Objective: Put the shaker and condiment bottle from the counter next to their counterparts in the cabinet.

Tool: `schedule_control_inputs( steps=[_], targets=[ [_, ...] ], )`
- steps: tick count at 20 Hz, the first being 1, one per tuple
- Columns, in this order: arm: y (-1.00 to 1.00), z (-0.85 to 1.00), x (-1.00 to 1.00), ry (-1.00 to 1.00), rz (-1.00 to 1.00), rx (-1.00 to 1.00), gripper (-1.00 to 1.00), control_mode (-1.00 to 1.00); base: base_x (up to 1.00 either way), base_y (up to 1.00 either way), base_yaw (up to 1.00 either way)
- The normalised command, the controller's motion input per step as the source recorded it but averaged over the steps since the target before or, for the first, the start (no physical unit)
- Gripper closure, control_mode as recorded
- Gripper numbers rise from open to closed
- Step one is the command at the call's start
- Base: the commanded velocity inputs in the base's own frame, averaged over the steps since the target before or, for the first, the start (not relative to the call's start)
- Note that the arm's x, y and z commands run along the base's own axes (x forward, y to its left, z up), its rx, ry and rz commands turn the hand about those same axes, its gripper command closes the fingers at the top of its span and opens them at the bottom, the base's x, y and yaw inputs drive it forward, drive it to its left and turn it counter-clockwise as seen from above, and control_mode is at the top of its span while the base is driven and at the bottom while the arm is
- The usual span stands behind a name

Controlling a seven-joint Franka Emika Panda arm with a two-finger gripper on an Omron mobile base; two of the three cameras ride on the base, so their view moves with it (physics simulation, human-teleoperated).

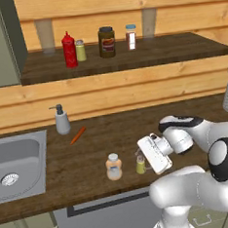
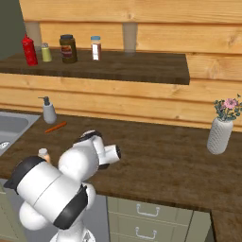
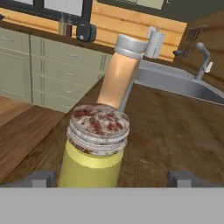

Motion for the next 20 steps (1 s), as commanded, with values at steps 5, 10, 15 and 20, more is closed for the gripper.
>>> schedule_control_inputs(
  steps=[5,10,15,20],
  targets=[
    [0.28,-0.11,0.00,0.06,0.00,-0.03,-1.00,-1.00,0.00,0.00,0.00],
    [0.28,-0.11,0.00,0.08,0.00,-0.04,1.00,-1.00,0.00,0.00,0.00],
    [0.04,0.31,-0.02,0.16,-0.14,0.04,1.00,-1.00,0.00,0.00,0.00],
    [-0.23,1.00,-0.15,0.37,-0.49,0.00,1.00,-1.00,0.00,0.00,0.00]
  ],
)
